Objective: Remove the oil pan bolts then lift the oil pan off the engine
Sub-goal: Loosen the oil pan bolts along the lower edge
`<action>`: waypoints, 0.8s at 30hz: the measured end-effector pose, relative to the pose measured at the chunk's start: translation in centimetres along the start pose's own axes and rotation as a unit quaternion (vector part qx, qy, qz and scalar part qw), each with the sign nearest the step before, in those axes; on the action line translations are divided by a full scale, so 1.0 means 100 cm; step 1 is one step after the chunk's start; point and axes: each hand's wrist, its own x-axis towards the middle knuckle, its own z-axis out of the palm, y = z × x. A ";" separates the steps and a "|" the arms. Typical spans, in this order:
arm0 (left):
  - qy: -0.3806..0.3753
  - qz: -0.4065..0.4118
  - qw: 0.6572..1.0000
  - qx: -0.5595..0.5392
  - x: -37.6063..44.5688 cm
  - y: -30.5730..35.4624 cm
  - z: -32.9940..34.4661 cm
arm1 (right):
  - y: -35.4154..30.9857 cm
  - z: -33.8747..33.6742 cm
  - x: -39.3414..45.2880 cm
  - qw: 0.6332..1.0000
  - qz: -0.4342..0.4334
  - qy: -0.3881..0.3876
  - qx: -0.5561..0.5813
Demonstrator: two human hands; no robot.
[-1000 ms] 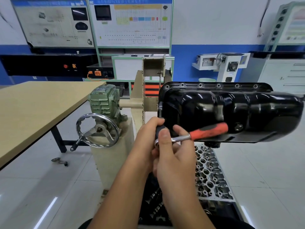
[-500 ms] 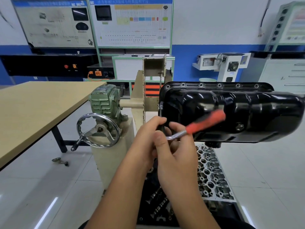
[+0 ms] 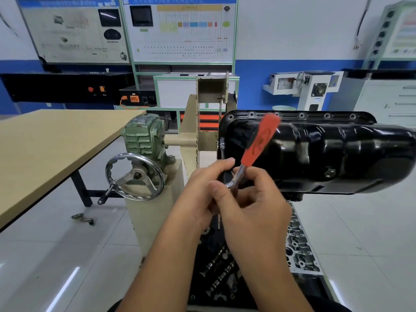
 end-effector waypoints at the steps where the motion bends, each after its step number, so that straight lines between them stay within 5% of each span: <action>1: 0.012 0.018 1.000 0.021 0.000 0.001 0.000 | -0.001 -0.002 0.001 0.999 0.020 0.021 0.025; 3: 0.032 0.030 0.998 0.046 0.000 0.004 0.000 | -0.009 0.001 -0.002 0.970 0.125 0.046 0.202; 5: 0.033 -0.001 0.999 0.033 -0.003 0.005 0.002 | -0.014 0.012 -0.010 0.878 0.247 0.045 0.408; 7: 0.049 -0.044 0.998 0.004 -0.004 0.004 0.003 | -0.014 0.020 -0.015 0.817 0.324 0.053 0.473; 9: 0.052 -0.053 0.997 -0.014 -0.004 0.002 0.004 | -0.010 0.018 -0.015 0.883 0.278 0.029 0.378; 11: 0.029 -0.023 0.999 -0.007 -0.003 0.001 0.005 | -0.003 0.009 -0.008 0.984 0.113 -0.013 0.137; 12: 0.022 0.002 1.000 0.013 -0.004 0.000 0.004 | -0.001 0.003 -0.003 0.999 0.038 -0.025 0.023; 14: 0.022 0.036 0.998 0.043 -0.005 0.001 0.003 | 0.004 -0.003 0.001 1.000 0.004 -0.007 -0.028; 16: 0.026 0.030 0.999 0.037 -0.005 0.004 0.002 | -0.002 0.001 -0.004 0.984 0.109 -0.004 0.143; 19: 0.040 -0.013 0.999 0.012 -0.006 0.008 0.001 | -0.010 0.015 -0.012 0.845 0.298 -0.005 0.444; 20: 0.039 -0.026 0.999 0.006 -0.006 0.008 0.000 | -0.010 0.016 -0.012 0.845 0.304 -0.009 0.440; 23: 0.021 -0.024 0.999 0.016 -0.005 0.004 -0.002 | 0.002 0.007 -0.007 0.980 0.124 -0.038 0.147; 24: 0.015 -0.008 0.999 0.036 -0.005 0.003 -0.003 | 0.006 0.003 -0.004 0.997 0.049 -0.047 0.042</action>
